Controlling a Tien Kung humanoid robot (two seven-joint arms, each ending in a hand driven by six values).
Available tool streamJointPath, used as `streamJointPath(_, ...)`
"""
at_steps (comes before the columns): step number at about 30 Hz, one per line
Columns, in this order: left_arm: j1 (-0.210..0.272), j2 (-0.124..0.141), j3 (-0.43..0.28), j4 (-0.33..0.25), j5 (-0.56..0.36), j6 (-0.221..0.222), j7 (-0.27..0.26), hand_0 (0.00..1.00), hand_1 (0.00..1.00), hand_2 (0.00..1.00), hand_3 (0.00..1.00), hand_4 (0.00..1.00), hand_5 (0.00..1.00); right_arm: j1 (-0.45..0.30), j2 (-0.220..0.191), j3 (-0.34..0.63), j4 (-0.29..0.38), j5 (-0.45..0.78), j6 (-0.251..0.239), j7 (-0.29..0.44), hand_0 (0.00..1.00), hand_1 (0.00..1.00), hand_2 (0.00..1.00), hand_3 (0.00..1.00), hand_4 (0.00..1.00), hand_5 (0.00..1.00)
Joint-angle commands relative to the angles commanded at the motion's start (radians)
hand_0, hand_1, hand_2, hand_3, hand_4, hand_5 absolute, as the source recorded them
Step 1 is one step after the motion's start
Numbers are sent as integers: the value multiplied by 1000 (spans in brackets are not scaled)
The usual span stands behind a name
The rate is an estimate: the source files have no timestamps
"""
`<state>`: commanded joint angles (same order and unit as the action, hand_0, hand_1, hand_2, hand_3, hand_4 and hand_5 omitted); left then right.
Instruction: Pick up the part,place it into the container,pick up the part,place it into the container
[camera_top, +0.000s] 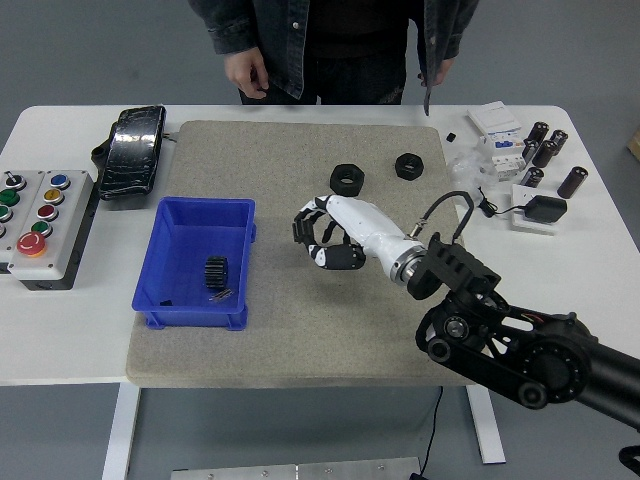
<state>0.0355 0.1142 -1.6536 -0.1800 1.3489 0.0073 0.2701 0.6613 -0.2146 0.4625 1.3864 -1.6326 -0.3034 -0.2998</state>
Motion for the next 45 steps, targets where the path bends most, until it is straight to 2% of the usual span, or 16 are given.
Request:
streamJointPath(3, 0, -2, 5, 0, -7, 1, 2, 616, 514, 543, 643, 622, 420, 39, 72, -48, -29, -22, -54, -12, 281, 490, 481, 396, 505, 2)
streamJointPath(4, 0, -2, 5, 0, -8, 1, 2, 616, 514, 544, 642, 624, 422, 51, 92, -61, -36, -35, -64, -19, 344, 553, 622, 622, 526, 2)
streamJointPath(9, -1, -1, 7, 0, -13, 3, 5, 616, 514, 544, 642, 624, 422, 103, 181, -109, -66, -117, -65, -77, 344, 553, 622, 622, 526, 2)
streamJointPath(10, 0, -1, 9, 0, -15, 3, 6, 616, 514, 544, 643, 624, 421, 111, 194, -116, -66, -142, -56, -97, 405, 618, 698, 722, 558, 54)
streamJointPath(15, -1, 2, 12, 0, -20, 4, 7, 616, 514, 544, 643, 624, 421, 137, 215, -156, -59, -208, -3, -152, 405, 618, 698, 722, 558, 54)
streamJointPath(16, -1, 2, 13, 0, -22, 4, 6, 616, 514, 543, 642, 625, 423, 142, 215, -165, -59, -212, 5, -158, 507, 710, 840, 863, 613, 65)
streamJointPath(21, -4, 4, 11, 0, -19, 4, 6, 616, 514, 543, 642, 625, 423, 149, 215, -186, -66, -219, 39, -176, 507, 710, 840, 863, 613, 65)
streamJointPath(22, -4, 4, 11, 0, -18, 4, 6, 616, 514, 543, 642, 623, 424, 148, 215, -186, -68, -217, 42, -177, 569, 774, 929, 935, 658, 81)
streamJointPath(25, -4, 4, 7, 0, -13, 3, 6, 616, 514, 543, 642, 623, 424, 138, 215, -173, -71, -209, 32, -174, 569, 774, 929, 935, 658, 81)
streamJointPath(27, -4, 3, 7, 0, -11, 3, 5, 616, 514, 543, 642, 623, 424, 117, 207, -146, -69, -196, 9, -162, 569, 774, 929, 935, 658, 81)
streamJointPath(28, -4, 3, 6, 0, -9, 2, 4, 616, 514, 543, 642, 624, 424, 101, 198, -126, -66, -182, -6, -150, 534, 751, 859, 893, 671, 94)
streamJointPath(30, -5, 2, 5, 0, -6, 1, 2, 616, 514, 543, 642, 624, 424, 65, 176, -85, -62, -146, -37, -118, 534, 751, 859, 893, 671, 94)
streamJointPath(33, -3, -1, 4, 0, -3, 0, 1, 616, 514, 543, 642, 624, 424, 3, 134, -16, -51, -78, -86, -53, 534, 751, 859, 893, 671, 94)
streamJointPath(34, -2, -3, 2, 0, 0, 0, 1, 616, 514, 543, 641, 623, 428, -19, 121, 11, -46, -52, -99, -28, 534, 721, 800, 818, 693, 126)
streamJointPath(39, 4, -8, 3, 0, 1, -2, -10, 616, 514, 543, 641, 623, 428, -123, 61, 140, -23, 71, -143, 99, 534, 721, 800, 818, 693, 126)
streamJointPath(45, 9, -1, 111, 0, -88, -18, -72, 616, 514, 542, 641, 621, 425, -210, -2, 275, -26, 210, -164, 241, 551, 714, 781, 795, 704, 141)
